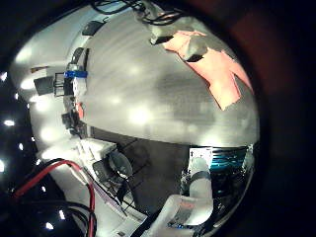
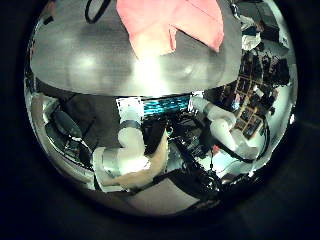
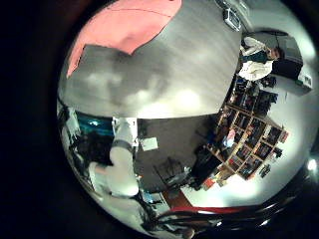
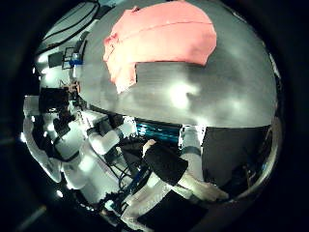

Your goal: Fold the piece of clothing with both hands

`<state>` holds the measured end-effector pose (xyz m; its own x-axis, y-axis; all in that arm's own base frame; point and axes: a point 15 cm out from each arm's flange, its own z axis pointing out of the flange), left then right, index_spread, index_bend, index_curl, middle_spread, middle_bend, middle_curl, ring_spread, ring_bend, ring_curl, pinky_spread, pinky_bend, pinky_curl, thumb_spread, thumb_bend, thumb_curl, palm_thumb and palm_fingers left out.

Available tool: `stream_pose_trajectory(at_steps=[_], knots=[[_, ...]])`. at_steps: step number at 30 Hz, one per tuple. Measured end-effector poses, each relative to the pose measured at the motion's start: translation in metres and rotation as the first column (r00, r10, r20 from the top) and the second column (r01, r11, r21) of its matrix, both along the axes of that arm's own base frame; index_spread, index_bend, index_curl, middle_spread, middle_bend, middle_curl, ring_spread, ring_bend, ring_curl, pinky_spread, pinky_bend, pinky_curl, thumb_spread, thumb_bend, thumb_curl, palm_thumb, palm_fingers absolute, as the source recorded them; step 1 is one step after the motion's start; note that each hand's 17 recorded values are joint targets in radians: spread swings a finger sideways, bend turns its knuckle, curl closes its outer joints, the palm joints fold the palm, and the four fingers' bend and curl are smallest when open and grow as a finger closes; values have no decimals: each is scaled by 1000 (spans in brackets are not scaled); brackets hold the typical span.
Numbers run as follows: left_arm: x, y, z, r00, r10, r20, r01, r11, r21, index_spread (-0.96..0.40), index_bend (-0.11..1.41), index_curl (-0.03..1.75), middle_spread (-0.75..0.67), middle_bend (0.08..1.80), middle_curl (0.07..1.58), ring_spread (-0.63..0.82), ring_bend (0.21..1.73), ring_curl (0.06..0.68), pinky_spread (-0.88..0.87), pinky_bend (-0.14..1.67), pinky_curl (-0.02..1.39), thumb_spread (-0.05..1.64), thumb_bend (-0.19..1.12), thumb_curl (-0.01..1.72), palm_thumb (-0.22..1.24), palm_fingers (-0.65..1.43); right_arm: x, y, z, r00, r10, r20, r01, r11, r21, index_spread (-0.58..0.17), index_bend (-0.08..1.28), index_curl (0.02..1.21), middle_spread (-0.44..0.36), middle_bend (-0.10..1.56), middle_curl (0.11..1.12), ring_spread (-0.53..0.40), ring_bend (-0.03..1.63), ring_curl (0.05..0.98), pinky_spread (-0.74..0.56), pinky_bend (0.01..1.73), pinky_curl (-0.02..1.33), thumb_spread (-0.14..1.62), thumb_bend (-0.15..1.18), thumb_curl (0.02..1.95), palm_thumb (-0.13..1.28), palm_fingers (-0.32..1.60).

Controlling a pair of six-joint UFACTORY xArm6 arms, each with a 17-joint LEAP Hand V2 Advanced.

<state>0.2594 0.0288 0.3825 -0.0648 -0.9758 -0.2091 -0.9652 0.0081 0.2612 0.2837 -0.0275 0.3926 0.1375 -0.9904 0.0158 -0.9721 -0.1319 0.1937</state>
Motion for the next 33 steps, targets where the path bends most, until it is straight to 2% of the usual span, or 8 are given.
stream_pose_trajectory(at_steps=[7, 10, 14, 18, 22, 24, 27, 33], knots=[[-15, 0, -3, 998, 67, -20, -69, 995, -68, -36, 163, 311, 239, 199, 367, 396, 705, 173, 435, 402, 326, 947, -29, 317, 182, 141, -5, -25, 4, 1000, 11, 10, -11, 1000, -4, -308, 167, 303, 37, 198, 339, 162, 283, 250, 355, 311, 288, 1195, -19, 300, 375, 211], [-17, -1, -10, 997, 70, -19, -71, 995, -71, -42, 165, 313, 234, 199, 367, 396, 701, 172, 434, 398, 324, 947, -29, 317, 182, 145, -8, -36, 6, 1000, -4, 16, 4, 1000, -3, -308, 164, 301, 37, 194, 339, 161, 283, 251, 353, 315, 291, 1199, -17, 300, 377, 216], [-5, -11, -21, 1000, 16, -22, -18, 998, -67, -48, 166, 316, 222, 201, 369, 390, 699, 171, 434, 389, 320, 945, -26, 319, 190, 159, -19, -46, -10, 999, -25, -27, 26, 1000, 9, -307, 154, 292, 30, 203, 344, 145, 312, 258, 352, 318, 292, 1200, -18, 300, 378, 234], [8, -21, -37, 997, -34, -65, 30, 998, -59, -55, 169, 320, 209, 198, 371, 383, 695, 172, 433, 376, 317, 953, -25, 320, 207, 165, -26, -56, -21, 997, -56, -55, 57, 998, 14, -306, 155, 286, 28, 202, 347, 140, 325, 262, 347, 324, 295, 1201, -18, 300, 379, 235], [23, -33, -54, 992, -79, -94, 75, 996, -51, -44, 170, 327, 265, 170, 358, 430, 656, 169, 450, 374, 323, 959, -31, 318, 203, 56, -25, -66, -22, 996, -68, -56, 67, 998, -22, -306, 157, 283, 28, 201, 350, 137, 331, 265, 340, 327, 297, 1201, -18, 300, 379, 234], [31, -36, -64, 992, -98, -81, 94, 994, -53, -36, 166, 326, 300, 170, 348, 453, 642, 168, 458, 389, 329, 960, -31, 315, 197, 10, -25, -66, -21, 996, -73, -49, 71, 997, -27, -306, 158, 282, 27, 201, 351, 136, 332, 265, 339, 328, 297, 1201, -18, 300, 379, 233], [52, -47, -85, 989, -147, -22, 145, 988, -60, -31, 153, 317, 335, 177, 332, 484, 620, 162, 477, 391, 326, 949, -34, 313, 180, -37, -25, -68, -22, 996, -80, -49, 79, 996, -30, -306, 159, 282, 27, 201, 352, 135, 333, 265, 337, 329, 297, 1201, -18, 300, 379, 233], [78, -68, -133, 967, -243, 73, 248, 967, -62, -28, 154, 304, 358, 184, 322, 518, 592, 165, 501, 349, 314, 926, -33, 314, 158, -49, -24, -68, -26, 993, -102, -63, 100, 994, -32, -306, 160, 281, 27, 200, 355, 134, 334, 265, 336, 330, 297, 1201, -18, 300, 379, 232]])
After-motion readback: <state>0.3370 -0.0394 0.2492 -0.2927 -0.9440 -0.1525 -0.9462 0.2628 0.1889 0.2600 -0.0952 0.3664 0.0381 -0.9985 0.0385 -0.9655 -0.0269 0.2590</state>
